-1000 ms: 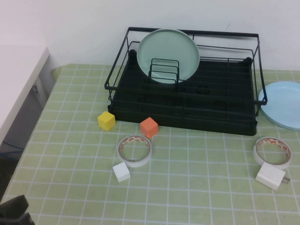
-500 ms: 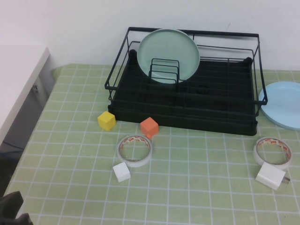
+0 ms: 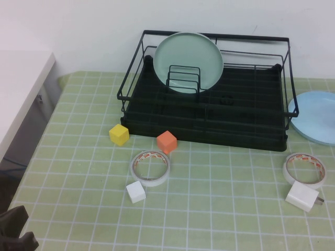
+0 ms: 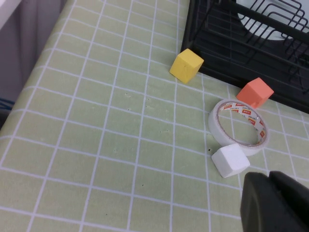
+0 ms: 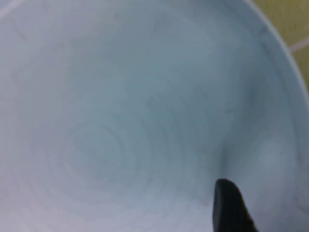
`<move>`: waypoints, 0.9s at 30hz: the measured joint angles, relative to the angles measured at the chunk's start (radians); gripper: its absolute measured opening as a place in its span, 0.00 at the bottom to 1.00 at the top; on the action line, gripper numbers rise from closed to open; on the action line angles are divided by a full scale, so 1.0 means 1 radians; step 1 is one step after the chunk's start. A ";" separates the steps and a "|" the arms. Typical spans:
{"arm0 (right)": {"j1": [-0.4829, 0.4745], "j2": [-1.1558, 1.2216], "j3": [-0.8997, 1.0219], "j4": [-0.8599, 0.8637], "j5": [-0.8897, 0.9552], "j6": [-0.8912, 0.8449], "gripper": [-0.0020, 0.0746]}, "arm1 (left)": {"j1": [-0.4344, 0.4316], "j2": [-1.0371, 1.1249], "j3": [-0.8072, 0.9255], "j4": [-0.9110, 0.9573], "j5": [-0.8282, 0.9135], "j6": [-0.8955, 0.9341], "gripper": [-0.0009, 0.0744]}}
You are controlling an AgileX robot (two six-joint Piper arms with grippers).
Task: Place plate on rack
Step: Pick up the plate from the table
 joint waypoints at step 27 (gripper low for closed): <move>0.013 -0.081 -0.017 -0.278 0.100 0.098 0.05 | 0.000 0.045 0.010 -0.018 -0.107 -0.127 0.01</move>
